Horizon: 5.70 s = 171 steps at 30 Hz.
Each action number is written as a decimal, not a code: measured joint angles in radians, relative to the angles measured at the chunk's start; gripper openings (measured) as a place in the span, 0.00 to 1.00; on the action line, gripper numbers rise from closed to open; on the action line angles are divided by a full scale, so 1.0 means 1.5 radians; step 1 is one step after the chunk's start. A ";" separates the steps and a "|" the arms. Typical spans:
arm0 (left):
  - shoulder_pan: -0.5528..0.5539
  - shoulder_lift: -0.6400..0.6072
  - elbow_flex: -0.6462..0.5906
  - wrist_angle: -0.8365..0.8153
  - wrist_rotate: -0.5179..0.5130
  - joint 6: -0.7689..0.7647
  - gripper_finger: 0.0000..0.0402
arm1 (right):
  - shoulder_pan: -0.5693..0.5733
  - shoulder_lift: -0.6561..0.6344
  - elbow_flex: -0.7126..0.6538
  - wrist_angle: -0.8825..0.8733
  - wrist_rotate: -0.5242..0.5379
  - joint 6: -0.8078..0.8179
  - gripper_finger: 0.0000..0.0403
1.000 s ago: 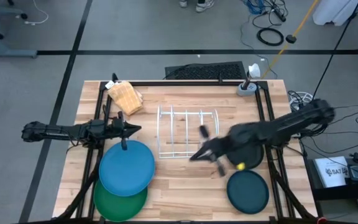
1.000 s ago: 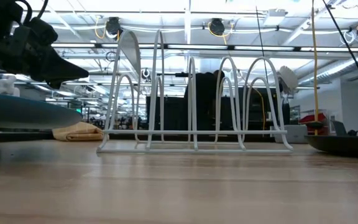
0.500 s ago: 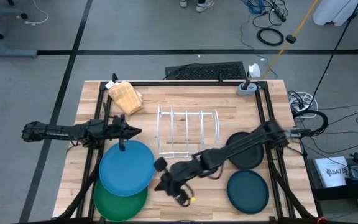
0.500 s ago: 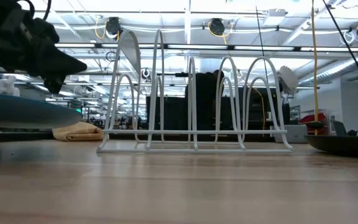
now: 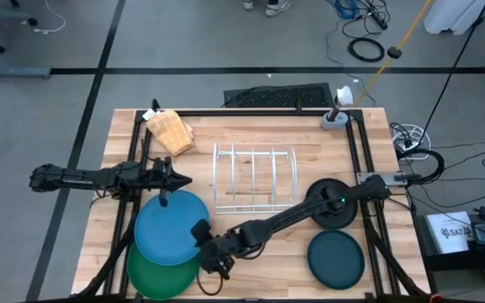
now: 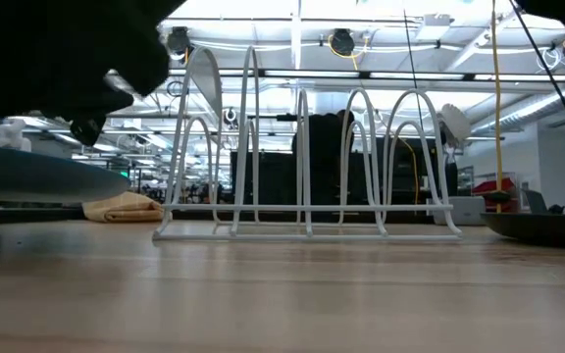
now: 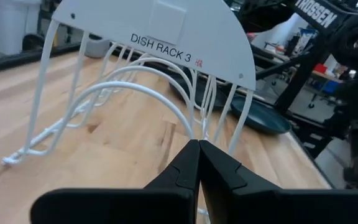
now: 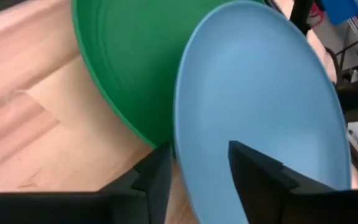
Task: Sort dishes
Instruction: Put the light blue plate in the dishwasher rack
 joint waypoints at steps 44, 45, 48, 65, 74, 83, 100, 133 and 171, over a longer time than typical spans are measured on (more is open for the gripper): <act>0.000 0.000 0.020 0.319 0.001 0.087 0.05 | 0.036 -0.083 0.050 -0.094 0.120 -0.056 0.01; 0.000 0.000 0.020 0.364 0.017 0.089 0.05 | 0.038 -0.095 0.050 -0.107 0.119 -0.037 0.01; 0.000 0.000 0.021 0.483 0.064 0.089 0.05 | 0.044 -0.132 0.050 -0.135 0.121 0.031 0.00; 0.000 0.000 0.022 0.781 0.259 0.013 0.32 | 0.094 -0.262 0.050 -0.159 0.386 0.321 0.00; 0.000 0.000 0.023 0.763 0.288 0.019 0.33 | 0.128 -0.295 0.050 -0.047 0.575 0.377 0.00; 0.000 0.000 0.023 0.746 0.288 0.020 0.33 | 0.161 -0.289 0.050 -0.064 0.733 0.480 0.00; 0.000 0.000 0.023 0.744 0.284 0.015 0.33 | 0.160 -0.297 0.050 -0.204 0.677 0.539 0.00; 0.000 0.000 0.023 0.654 0.277 0.012 0.33 | -0.071 -0.437 0.049 0.005 0.238 0.268 0.00; 0.000 0.000 0.023 0.528 0.139 0.075 0.33 | -0.026 -0.773 -0.921 0.942 0.299 0.368 0.00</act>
